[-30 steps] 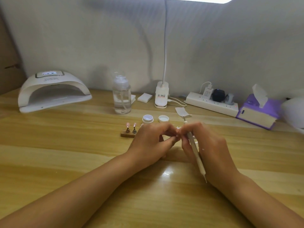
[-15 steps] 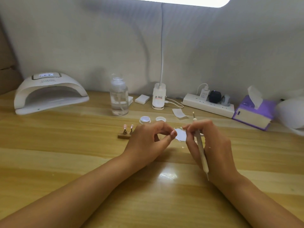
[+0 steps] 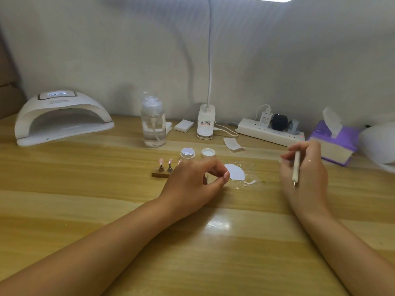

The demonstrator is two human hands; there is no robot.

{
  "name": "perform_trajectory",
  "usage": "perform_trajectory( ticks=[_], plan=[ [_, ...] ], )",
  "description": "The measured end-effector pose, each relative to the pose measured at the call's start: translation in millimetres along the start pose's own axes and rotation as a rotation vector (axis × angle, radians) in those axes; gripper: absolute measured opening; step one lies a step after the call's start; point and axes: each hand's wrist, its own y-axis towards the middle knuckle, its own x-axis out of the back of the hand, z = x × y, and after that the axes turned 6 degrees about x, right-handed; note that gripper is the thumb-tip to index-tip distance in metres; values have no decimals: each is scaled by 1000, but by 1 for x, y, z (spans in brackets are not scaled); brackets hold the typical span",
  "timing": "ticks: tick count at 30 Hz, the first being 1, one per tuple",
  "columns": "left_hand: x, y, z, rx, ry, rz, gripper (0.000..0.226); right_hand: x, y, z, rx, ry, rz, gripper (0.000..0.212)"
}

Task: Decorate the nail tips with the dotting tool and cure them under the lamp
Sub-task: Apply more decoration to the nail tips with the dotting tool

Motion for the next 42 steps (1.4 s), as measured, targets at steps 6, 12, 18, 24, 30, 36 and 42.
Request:
perform_trajectory(
  ticks=[6, 12, 18, 24, 30, 36, 42],
  plan=[
    [-1, 3, 1, 30, 50, 49, 10, -3, 0, 9, -66, 103, -76, 19],
    [-1, 2, 2, 58, 52, 84, 5, -14, -4, 22, -195, 362, 38, 7],
    [-1, 2, 2, 58, 61, 111, 2, -19, -8, 17, -393, 349, 240, 13],
    [0, 2, 2, 63, 60, 141, 8, -19, -9, 19, -430, 257, 304, 16],
    [0, 3, 1, 67, 84, 151, 11, -20, -10, 20, -402, 209, 365, 19],
    [0, 2, -1, 48, 93, 154, 8, -18, -10, 23, -367, 155, 360, 26],
    [1, 1, -2, 52, 90, 158, 10, -16, -9, 26, -363, 210, 273, 28]
  ],
)
